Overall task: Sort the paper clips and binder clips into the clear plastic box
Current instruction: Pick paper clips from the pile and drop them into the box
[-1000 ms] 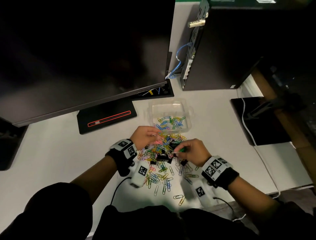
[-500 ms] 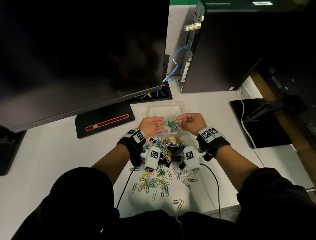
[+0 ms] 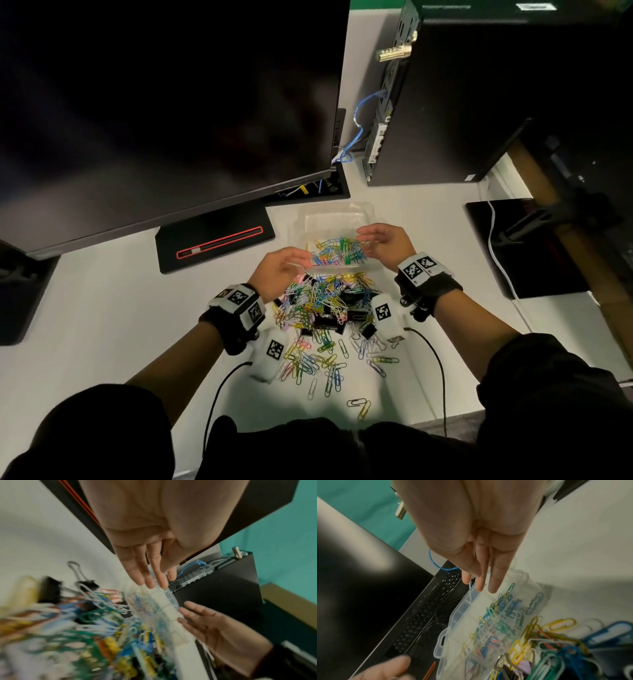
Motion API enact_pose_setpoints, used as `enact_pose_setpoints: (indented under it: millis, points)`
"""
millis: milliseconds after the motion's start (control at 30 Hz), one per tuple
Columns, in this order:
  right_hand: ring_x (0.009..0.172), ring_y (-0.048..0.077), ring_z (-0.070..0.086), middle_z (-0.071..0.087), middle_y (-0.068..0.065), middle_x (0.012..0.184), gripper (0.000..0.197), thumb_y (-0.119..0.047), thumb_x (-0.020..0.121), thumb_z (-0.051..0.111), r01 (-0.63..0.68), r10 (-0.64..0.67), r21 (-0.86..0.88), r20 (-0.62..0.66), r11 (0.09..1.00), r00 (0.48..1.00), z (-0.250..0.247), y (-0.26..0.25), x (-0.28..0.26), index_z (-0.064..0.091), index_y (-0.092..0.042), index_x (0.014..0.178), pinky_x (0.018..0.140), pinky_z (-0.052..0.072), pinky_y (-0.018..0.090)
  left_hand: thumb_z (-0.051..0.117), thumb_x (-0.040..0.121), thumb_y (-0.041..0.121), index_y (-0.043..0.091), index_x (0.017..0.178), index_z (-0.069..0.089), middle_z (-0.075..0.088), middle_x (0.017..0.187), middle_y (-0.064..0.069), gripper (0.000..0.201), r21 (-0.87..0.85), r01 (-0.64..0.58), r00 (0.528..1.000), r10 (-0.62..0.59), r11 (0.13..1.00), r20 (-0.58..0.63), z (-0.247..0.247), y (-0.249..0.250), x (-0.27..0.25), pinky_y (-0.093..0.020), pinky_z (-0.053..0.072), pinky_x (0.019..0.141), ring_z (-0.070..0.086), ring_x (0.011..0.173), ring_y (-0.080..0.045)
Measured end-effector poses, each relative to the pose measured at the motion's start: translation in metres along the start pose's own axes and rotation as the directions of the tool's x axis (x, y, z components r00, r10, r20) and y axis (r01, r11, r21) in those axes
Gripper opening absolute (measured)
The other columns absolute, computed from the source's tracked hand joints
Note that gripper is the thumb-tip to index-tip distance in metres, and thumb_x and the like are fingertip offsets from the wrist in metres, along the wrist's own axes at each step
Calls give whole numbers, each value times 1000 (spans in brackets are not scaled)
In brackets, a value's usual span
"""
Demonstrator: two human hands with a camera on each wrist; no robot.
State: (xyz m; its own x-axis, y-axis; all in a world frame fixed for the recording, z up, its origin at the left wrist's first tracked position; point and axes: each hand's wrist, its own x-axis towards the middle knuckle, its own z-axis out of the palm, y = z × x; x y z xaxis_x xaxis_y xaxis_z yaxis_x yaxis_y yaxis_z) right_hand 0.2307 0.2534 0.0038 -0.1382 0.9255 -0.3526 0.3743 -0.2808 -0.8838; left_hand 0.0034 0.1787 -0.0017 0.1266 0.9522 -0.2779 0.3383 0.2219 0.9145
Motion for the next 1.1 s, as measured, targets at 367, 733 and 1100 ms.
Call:
enact_pose_setpoints:
  millis: [367,733,1100]
  points:
    - [64,-6,58,63,-11,77,11,-6,80,65,179,-51,-411,303,894,952,26,17,-76,68,-15,85,65,47,12,75,73,15,18,92,64,54,77,14,22,450,-10,955,-125,893,269,-11,-36,-65,-3,39,58,53,63,6]
    - [90,16,52,52,-5,100,38,-32,68,72,242,111,-752,386,613,916,0,62,-138,59,-23,102,75,43,25,81,66,20,18,126,41,38,106,4,72,557,-42,917,-190,829,351,-1,-47,-99,-21,41,75,44,85,-14]
    - [103,18,51,50,3,115,55,-27,70,77,184,48,-664,315,725,948,16,86,-152,53,-18,119,90,42,27,72,79,17,24,135,41,33,112,7,64,544,-114,927,-109,831,360,24,-52,-101,-18,41,78,46,84,-12]
